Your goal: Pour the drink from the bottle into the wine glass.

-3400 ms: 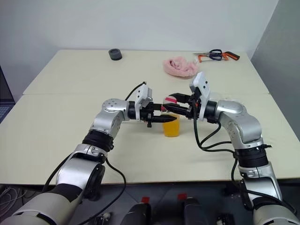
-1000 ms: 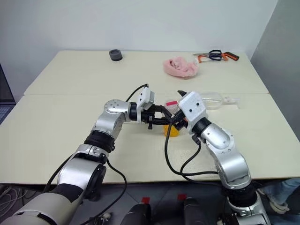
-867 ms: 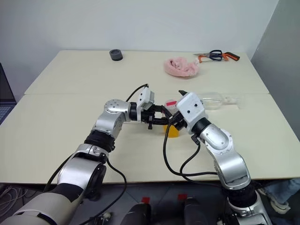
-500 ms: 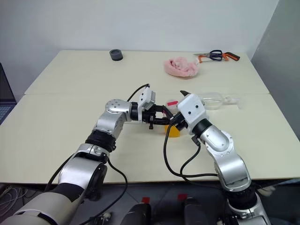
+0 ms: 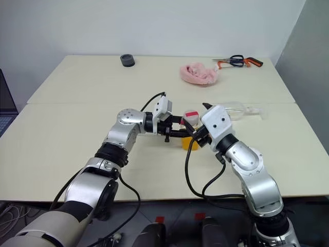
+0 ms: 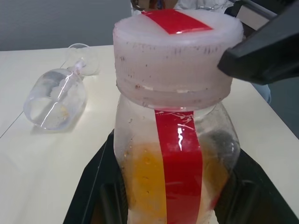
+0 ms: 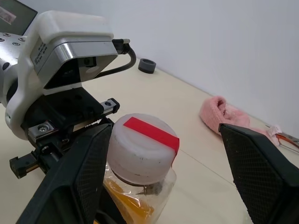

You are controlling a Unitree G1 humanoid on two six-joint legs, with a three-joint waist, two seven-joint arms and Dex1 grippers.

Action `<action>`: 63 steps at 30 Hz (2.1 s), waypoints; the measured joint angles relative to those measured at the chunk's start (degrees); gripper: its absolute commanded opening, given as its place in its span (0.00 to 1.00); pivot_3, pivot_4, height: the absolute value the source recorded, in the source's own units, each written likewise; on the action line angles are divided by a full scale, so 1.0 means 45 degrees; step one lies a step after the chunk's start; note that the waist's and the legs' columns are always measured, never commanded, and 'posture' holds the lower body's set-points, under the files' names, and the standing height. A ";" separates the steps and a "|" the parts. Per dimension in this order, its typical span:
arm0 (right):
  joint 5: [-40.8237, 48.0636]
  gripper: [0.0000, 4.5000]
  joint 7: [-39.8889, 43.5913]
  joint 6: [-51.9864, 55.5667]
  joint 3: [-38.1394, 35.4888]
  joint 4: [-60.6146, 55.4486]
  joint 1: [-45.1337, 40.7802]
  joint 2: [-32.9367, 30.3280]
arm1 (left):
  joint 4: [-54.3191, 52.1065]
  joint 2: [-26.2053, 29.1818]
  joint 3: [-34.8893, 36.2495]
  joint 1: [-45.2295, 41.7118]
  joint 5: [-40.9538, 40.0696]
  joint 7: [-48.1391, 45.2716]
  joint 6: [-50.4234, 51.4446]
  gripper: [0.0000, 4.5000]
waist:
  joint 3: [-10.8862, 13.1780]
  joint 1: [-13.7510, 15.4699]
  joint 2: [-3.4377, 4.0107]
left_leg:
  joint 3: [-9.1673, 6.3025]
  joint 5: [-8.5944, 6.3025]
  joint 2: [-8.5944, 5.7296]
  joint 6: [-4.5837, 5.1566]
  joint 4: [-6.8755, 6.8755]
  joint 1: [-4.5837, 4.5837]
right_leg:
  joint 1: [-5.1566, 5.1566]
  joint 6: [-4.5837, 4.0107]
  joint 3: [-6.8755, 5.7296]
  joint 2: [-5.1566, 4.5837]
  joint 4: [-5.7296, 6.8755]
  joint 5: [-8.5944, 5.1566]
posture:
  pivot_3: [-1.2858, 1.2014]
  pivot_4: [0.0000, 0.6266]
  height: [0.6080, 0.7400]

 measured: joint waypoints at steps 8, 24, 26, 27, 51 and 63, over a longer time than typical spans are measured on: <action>0.0195 0.86 -0.0009 0.0334 -0.0989 -0.0257 0.0576 -0.0769 | 0.0089 0.0245 0.0093 -0.0042 0.0003 0.0090 -0.0081 0.40 | 0.0000 0.0002 0.0000 | 0.0003 0.0000 -0.0002 0.0000 0.0000 -0.0001 | 0.0000 0.0000 0.0002 0.0000 0.0001 0.0000 | 0.52 0.24 1.00; 0.0641 0.86 -0.0263 0.1178 0.0097 0.0138 -0.1136 0.0516 | 0.0497 0.0262 0.0158 -0.0166 0.0004 0.0047 -0.0437 0.40 | 0.0000 0.0019 0.0000 | -0.0001 0.0000 0.0002 0.0000 0.0005 0.0002 | 0.0003 -0.0001 0.0001 0.0005 0.0001 0.0000 | 0.52 0.24 1.00; 0.0551 0.86 -0.0385 0.1177 0.0143 0.0504 -0.1139 0.0665 | 0.0504 0.0255 0.0159 -0.0169 0.0004 0.0049 -0.0442 0.40 | 0.0000 0.0020 0.0000 | 0.0001 0.0000 0.0002 0.0000 0.0003 0.0002 | 0.0003 -0.0001 0.0001 0.0005 0.0000 0.0000 | 0.52 0.24 1.00; 0.0517 0.86 -0.0412 0.1177 0.0190 0.0556 -0.1139 0.0717 | 0.0504 0.0256 0.0159 -0.0170 0.0005 0.0050 -0.0449 0.40 | 0.0000 0.0020 0.0000 | 0.0000 0.0000 0.0002 0.0000 0.0003 0.0002 | 0.0003 -0.0001 0.0001 0.0005 0.0000 0.0000 | 0.52 0.24 1.00; 0.1800 0.40 0.2182 -0.0668 -0.0349 0.2726 -0.1635 0.0385 | 0.0550 0.0304 0.0215 -0.0170 0.0016 0.0050 -0.0453 0.40 | 0.0000 -0.0009 0.0000 | 0.0002 0.0000 0.0005 0.0001 0.0004 0.0008 | 0.0004 -0.0001 -0.0002 0.0007 0.0005 0.0000 | 0.52 0.24 1.00; 0.3789 0.57 0.7074 -0.1673 -0.1208 0.7477 -0.4344 -0.0821 | 0.0781 0.0274 0.0422 -0.0226 0.0009 0.0100 -0.0388 0.39 | 0.0000 -0.0080 0.0000 | 0.0003 0.0000 0.0007 0.0000 0.0001 0.0010 | 0.0005 -0.0002 -0.0003 0.0006 0.0007 0.0001 | 0.52 0.24 1.00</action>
